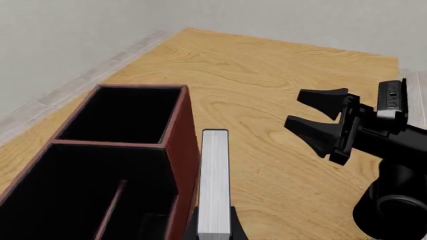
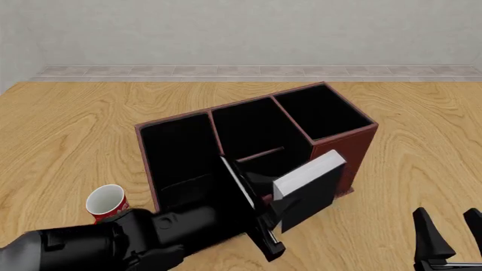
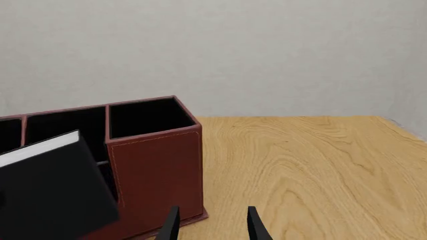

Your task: Pick up the book and place it in the back compartment of the caddy.

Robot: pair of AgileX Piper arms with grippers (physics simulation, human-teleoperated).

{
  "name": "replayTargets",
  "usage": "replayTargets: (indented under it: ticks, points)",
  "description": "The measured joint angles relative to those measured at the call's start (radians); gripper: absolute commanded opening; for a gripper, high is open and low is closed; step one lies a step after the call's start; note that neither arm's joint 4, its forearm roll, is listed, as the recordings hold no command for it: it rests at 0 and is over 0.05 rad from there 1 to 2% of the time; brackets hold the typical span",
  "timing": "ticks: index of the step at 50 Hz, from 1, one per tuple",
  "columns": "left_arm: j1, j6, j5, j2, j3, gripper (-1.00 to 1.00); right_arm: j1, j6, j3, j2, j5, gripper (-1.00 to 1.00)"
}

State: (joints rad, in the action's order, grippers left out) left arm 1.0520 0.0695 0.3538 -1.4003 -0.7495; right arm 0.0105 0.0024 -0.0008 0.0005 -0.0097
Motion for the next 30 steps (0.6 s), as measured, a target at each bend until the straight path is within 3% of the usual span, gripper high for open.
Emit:
replayTargets:
  ticks: [30]
  points:
    - [-0.069, 0.042, -0.126, 0.127, -0.012, -1.00, -0.005, -0.001, 0.000, 0.000, 0.003, 1.00]
